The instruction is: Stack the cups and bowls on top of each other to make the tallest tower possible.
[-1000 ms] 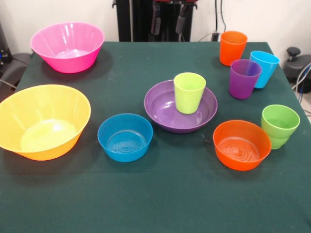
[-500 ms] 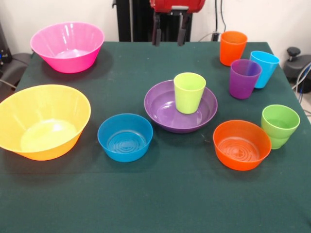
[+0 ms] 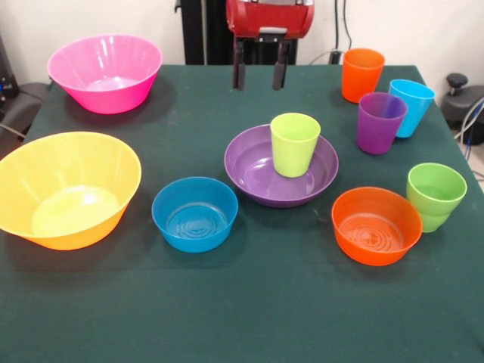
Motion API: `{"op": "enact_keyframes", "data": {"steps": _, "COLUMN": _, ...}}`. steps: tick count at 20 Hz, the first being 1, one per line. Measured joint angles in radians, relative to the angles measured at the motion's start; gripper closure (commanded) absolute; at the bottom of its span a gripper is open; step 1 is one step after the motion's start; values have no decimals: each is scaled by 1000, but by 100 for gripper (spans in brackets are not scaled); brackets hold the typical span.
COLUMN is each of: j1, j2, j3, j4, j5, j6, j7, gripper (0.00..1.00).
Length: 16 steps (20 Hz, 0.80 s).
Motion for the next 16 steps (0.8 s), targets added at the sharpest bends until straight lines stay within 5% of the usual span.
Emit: {"op": "enact_keyframes", "data": {"steps": 16, "j1": -9, "j2": -4, "j3": 48, "j4": 0, "j5": 0, "j6": 15, "j7": 0, "gripper": 0}}
